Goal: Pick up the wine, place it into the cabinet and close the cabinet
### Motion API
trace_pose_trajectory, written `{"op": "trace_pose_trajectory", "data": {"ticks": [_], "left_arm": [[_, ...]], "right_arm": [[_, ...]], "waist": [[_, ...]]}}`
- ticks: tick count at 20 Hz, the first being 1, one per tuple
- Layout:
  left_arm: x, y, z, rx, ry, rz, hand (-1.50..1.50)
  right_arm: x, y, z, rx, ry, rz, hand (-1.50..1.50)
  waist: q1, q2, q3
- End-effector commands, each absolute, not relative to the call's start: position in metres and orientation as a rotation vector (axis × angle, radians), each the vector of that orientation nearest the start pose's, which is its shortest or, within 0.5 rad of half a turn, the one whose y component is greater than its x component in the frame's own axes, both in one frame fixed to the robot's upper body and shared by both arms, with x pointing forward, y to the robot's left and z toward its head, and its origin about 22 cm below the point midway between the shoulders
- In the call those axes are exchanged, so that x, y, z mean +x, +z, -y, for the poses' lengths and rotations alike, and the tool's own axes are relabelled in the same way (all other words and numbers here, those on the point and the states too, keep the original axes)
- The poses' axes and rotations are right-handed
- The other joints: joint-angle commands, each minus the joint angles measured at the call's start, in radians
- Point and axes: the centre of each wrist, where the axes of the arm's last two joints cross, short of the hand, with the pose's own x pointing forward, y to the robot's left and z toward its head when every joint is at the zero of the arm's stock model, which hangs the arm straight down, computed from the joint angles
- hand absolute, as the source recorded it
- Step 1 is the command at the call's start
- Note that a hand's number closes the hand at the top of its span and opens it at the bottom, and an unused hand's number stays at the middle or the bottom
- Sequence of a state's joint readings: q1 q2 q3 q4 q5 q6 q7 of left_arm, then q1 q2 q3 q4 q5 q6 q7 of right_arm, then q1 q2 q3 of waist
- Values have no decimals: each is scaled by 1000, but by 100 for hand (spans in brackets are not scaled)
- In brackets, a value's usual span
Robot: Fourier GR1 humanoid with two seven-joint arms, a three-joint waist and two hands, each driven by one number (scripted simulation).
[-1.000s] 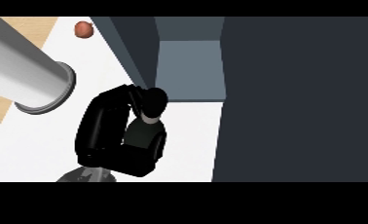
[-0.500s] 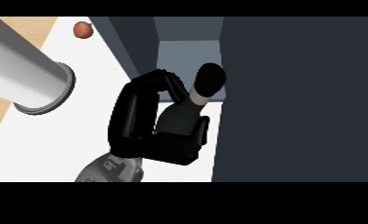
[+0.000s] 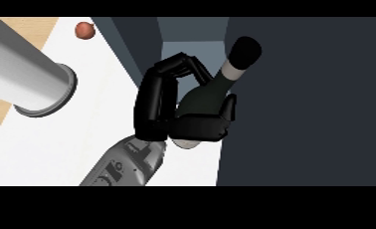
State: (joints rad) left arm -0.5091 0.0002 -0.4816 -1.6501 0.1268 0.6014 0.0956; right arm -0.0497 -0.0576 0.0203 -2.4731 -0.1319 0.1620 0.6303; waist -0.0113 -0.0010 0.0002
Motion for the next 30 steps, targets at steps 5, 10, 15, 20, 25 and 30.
{"op": "trace_pose_trajectory", "data": {"ticks": [5,10,15,20,25,30], "left_arm": [[300,129,-63,-205,49,1918,150],[297,112,-59,-229,102,1887,150],[284,98,-54,-223,135,1886,150],[299,58,-56,-171,70,1874,150],[312,48,-63,-64,41,1907,150],[319,28,-69,-26,30,1934,150]], "right_arm": [[125,211,219,219,255,1934,-150],[138,219,235,202,296,1925,-150],[134,211,228,216,255,1921,-150],[144,209,233,203,253,1935,-150],[114,210,230,210,267,1946,-150],[142,207,230,218,270,1943,-150]], "waist": [[1,0,0],[0,1,-1],[3,0,0],[-1,2,0],[-6,0,0],[1,2,0]]}}
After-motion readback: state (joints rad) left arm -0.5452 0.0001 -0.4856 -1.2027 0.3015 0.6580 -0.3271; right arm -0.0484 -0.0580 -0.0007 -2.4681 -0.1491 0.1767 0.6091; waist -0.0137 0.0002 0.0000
